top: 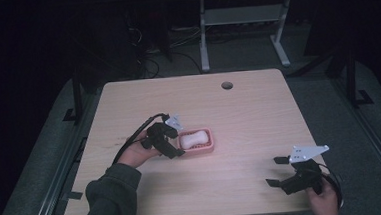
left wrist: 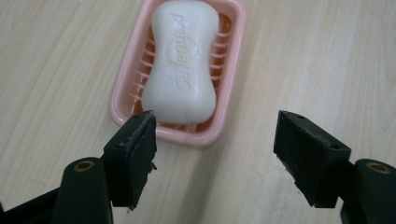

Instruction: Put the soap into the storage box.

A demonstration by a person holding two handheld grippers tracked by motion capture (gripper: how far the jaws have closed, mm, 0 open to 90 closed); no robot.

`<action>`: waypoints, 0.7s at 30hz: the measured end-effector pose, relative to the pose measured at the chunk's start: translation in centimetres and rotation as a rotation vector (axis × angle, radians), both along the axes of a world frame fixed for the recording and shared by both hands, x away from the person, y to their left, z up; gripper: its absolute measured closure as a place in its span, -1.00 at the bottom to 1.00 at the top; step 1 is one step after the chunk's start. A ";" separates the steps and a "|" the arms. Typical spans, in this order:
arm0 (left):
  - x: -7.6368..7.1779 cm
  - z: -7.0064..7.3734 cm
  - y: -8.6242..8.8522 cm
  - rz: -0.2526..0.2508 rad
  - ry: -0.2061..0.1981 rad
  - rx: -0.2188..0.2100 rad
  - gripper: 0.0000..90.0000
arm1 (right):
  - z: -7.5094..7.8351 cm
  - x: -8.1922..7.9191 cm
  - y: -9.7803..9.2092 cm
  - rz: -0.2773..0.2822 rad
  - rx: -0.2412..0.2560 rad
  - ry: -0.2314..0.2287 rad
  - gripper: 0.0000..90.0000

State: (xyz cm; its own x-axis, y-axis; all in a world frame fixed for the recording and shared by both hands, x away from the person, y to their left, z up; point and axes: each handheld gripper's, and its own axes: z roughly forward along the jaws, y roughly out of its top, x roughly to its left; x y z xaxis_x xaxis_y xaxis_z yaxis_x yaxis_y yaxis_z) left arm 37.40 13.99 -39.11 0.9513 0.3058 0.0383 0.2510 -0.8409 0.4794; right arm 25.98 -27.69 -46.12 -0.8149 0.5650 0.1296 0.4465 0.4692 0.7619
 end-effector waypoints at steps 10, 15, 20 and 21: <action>-1.4 -0.3 0.9 -0.003 -0.008 -0.007 -0.37 | 0.0 0.0 0.0 -0.003 -0.003 0.000 -0.69; -2.2 -0.4 1.3 -0.001 -0.015 -0.012 -0.37 | -0.1 0.0 0.1 -0.004 -0.005 0.006 -0.69; -3.1 -0.5 2.0 -0.001 -0.021 -0.010 -0.37 | -0.1 0.0 0.0 -0.003 -0.005 0.006 -0.69; -3.4 -0.6 2.2 0.003 -0.025 -0.011 -0.37 | -0.1 0.0 0.0 -0.003 -0.005 0.007 -0.69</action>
State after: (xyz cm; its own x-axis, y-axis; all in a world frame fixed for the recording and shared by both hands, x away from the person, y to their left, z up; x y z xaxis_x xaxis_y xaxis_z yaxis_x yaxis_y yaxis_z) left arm 34.02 16.23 -39.70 0.9493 0.3089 0.0587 0.2410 -0.8347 0.4951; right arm 26.01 -27.65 -46.25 -0.8124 0.5677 0.1328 0.4532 0.4715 0.7565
